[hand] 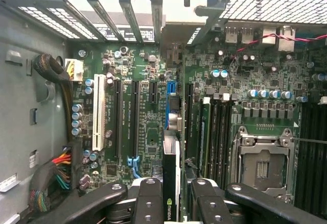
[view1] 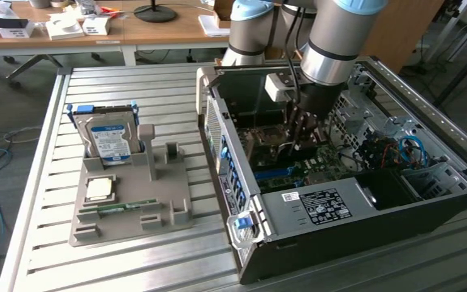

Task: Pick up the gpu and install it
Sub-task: 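Insert the gpu into the slot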

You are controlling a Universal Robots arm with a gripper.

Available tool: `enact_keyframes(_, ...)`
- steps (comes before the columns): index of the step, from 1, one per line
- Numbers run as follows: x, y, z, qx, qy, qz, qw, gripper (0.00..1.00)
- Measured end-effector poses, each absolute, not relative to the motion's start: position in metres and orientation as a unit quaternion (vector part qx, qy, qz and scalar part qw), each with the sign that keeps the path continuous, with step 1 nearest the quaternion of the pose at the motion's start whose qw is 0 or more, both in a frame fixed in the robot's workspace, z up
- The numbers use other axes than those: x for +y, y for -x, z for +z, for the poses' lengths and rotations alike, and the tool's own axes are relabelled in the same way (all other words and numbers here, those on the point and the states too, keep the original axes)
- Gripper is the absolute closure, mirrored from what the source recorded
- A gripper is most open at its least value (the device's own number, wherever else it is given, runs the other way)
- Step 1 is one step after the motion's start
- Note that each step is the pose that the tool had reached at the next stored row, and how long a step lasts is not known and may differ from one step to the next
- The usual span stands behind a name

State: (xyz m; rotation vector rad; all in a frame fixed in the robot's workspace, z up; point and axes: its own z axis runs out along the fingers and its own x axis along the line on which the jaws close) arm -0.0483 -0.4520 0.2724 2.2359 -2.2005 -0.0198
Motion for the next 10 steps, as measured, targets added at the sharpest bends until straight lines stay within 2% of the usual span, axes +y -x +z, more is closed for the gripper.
enact_keyframes(10, -0.4541, 0.0493, 0.2723, -0.701, -0.713, -0.006, 0.002, 0.74)
